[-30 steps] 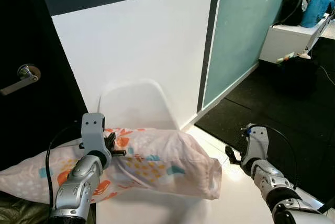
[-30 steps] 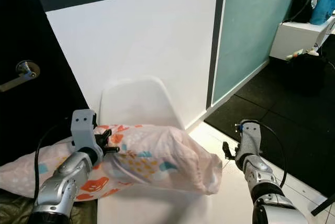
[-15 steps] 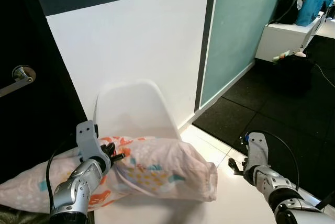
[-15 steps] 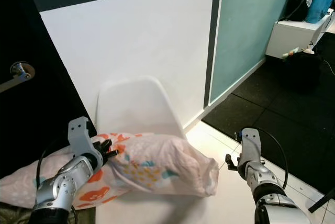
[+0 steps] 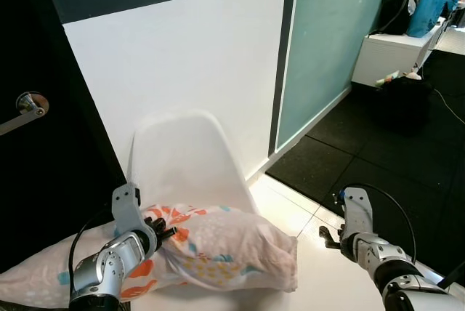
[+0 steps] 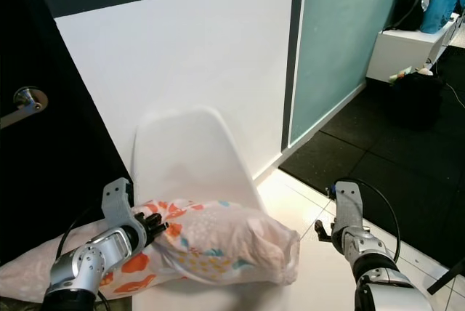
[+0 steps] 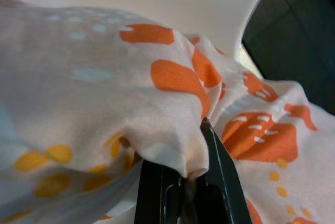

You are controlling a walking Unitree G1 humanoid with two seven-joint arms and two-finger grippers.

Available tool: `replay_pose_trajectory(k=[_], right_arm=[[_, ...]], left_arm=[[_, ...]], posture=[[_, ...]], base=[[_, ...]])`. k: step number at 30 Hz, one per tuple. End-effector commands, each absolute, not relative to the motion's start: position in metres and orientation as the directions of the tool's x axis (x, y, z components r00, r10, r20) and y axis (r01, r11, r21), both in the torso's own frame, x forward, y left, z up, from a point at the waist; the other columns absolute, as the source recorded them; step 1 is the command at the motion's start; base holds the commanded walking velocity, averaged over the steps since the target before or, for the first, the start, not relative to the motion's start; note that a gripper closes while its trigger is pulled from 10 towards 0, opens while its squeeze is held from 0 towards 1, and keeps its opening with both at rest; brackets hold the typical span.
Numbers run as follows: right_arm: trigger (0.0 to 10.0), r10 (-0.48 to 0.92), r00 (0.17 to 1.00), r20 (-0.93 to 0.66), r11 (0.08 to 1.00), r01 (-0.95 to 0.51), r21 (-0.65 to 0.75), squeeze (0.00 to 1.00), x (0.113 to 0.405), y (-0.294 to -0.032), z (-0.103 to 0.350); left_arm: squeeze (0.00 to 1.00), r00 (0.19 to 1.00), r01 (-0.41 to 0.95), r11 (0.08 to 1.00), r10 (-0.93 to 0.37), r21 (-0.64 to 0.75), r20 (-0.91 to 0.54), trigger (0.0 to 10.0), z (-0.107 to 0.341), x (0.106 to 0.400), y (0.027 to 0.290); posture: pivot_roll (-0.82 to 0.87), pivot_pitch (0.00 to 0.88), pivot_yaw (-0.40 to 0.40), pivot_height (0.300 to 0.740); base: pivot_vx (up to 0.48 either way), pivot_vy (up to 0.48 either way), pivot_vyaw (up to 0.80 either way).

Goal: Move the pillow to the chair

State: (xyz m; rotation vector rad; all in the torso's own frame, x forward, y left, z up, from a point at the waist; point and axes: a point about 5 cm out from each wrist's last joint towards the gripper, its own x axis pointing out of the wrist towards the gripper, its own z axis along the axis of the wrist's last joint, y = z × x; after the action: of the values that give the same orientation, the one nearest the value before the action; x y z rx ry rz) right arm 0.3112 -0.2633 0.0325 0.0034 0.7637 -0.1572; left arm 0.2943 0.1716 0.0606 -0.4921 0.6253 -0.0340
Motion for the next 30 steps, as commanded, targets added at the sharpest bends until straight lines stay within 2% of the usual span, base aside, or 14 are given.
replay_pose_trajectory(k=[1, 10, 14, 30], right_arm=[[10.0, -0.152, 0.687, -0.711, 0.987, 0.141, -0.074, 0.0, 0.309, -0.266, 0.031], [10.0, -0.143, 0.673, -0.725, 0.986, 0.156, -0.05, 0.0, 0.307, -0.265, 0.03], [10.0, -0.101, 0.699, -0.708, 0.99, 0.143, 0.0, 0.0, 0.31, -0.26, 0.031], [10.0, -0.085, 0.716, -0.693, 0.991, 0.135, 0.018, 0.0, 0.313, -0.257, 0.033]], left_arm=[[0.0, 0.79, -0.124, 0.901, -0.163, -0.415, -0.59, 10.0, 0.057, 0.293, 0.178], [0.0, 0.772, -0.116, 0.896, -0.189, -0.428, -0.607, 10.0, 0.054, 0.292, 0.178], [0.0, 0.751, -0.104, 0.904, -0.202, -0.415, -0.628, 10.0, 0.048, 0.286, 0.179], [0.0, 0.759, -0.09, 0.912, -0.198, -0.401, -0.62, 10.0, 0.05, 0.284, 0.183]], posture=[[-0.25, 0.038, 0.057, 0.645], [-0.25, 0.052, 0.061, 0.615], [-0.25, 0.064, 0.063, 0.596], [-0.24, 0.073, 0.06, 0.596]], base=[[0.0, 0.0, 0.0], [0.0, 0.0, 0.0], [0.0, 0.0, 0.0], [0.0, 0.0, 0.0]])
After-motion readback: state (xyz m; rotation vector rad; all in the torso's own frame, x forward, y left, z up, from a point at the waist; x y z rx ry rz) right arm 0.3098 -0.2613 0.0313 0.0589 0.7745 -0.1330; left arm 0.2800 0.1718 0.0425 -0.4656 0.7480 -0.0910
